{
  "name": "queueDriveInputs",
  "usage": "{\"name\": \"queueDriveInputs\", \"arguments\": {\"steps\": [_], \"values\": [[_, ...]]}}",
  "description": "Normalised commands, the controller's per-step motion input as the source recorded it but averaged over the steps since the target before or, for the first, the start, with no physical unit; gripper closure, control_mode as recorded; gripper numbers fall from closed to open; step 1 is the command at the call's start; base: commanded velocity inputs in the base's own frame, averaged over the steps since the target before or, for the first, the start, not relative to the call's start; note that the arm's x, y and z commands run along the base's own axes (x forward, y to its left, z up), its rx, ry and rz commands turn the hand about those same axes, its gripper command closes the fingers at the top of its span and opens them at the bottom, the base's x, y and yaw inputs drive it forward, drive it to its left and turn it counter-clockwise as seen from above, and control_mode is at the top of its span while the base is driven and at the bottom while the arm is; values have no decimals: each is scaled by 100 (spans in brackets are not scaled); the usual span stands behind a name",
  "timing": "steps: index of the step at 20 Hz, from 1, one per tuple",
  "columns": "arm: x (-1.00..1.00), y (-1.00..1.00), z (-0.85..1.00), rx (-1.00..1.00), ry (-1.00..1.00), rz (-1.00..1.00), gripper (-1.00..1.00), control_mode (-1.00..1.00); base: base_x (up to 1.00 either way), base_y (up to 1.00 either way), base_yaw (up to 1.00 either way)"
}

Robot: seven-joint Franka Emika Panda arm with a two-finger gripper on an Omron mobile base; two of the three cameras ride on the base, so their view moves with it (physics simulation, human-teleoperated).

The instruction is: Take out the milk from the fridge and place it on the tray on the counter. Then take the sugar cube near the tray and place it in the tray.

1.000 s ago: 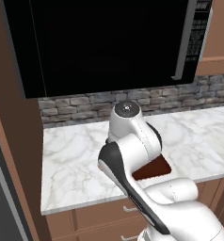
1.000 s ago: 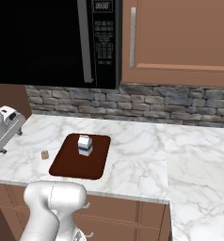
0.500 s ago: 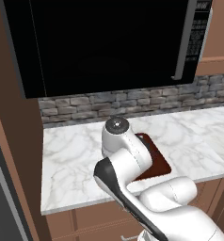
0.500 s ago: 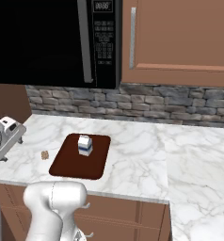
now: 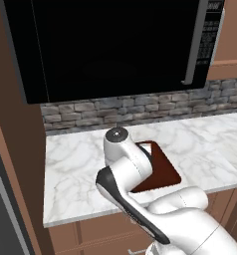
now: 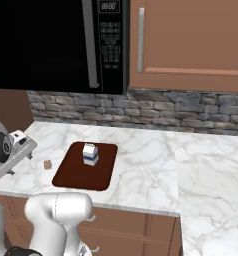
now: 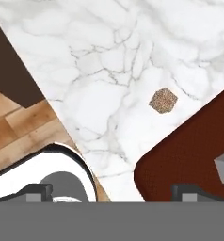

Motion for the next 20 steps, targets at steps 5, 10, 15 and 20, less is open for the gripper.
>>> {"name": "queueDriveInputs", "arguments": {"steps": [5, 10, 15, 20], "values": [[37, 1, -17, 0, 4, -10, -100, -100, 0, 0, 0], [34, 1, -24, -1, 1, -8, -100, -100, 0, 0, 0], [30, 1, -26, -3, 0, -6, -100, -100, 0, 0, 0], [27, 0, -15, -3, 0, -3, -100, -100, 0, 0, 0]]}}
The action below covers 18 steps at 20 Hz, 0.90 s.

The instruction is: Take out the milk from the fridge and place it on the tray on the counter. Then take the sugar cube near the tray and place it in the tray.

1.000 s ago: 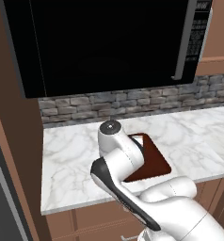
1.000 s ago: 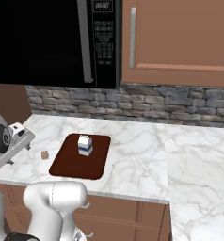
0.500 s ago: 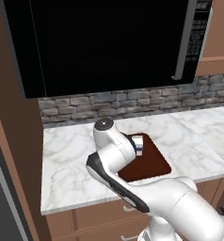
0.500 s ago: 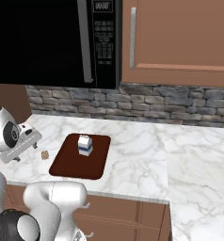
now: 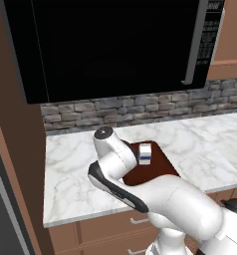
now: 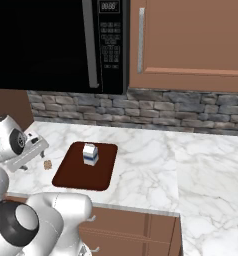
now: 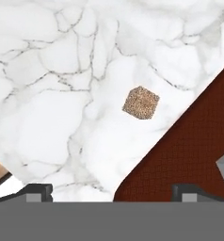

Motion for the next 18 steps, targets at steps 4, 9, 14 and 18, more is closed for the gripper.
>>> {"name": "queueDriveInputs", "arguments": {"steps": [4, 9, 14, 18], "values": [[15, 1, -10, -2, 0, -1, -100, -100, 0, 0, 0], [20, 5, -12, -3, 1, -1, -100, -100, 0, 0, 0], [14, 0, -16, -1, 5, 0, -100, -100, 0, 0, 0], [3, 0, -3, 0, 12, 3, -100, -100, 0, 0, 0]]}}
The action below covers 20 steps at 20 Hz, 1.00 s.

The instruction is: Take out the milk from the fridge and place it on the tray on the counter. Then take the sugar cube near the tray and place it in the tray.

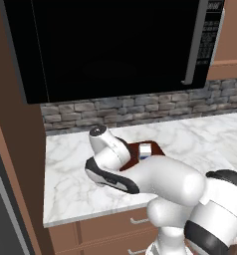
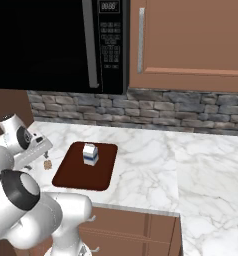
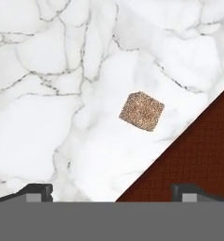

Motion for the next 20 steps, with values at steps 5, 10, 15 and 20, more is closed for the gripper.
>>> {"name": "queueDriveInputs", "arguments": {"steps": [5, 10, 15, 20], "values": [[0, 3, 0, -7, 17, 6, -100, -100, 0, 0, 0], [0, 1, -7, -9, 3, 6, -100, -100, 0, 0, 0], [0, 0, -15, -7, -1, 7, -100, -100, 0, 0, 0], [0, 0, 0, -2, 0, 9, -100, -100, 0, 0, 0]]}}
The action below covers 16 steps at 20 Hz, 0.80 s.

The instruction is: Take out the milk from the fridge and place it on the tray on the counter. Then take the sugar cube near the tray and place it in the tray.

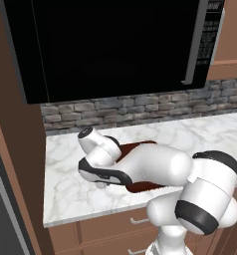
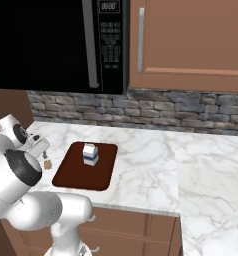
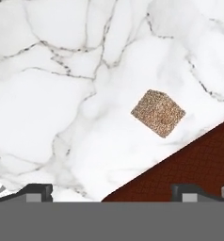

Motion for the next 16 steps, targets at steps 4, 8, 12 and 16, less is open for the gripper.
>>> {"name": "queueDriveInputs", "arguments": {"steps": [4, 8, 12, 16], "values": [[0, 0, -1, 0, 0, 13, -100, -100, 0, 0, 0], [0, 0, -8, -2, 6, 20, -100, -100, 0, 0, 0], [0, 0, -10, -4, 8, 23, -100, -100, 0, 0, 0], [0, 0, -7, -14, 6, 25, -100, -100, 0, 0, 0]]}}
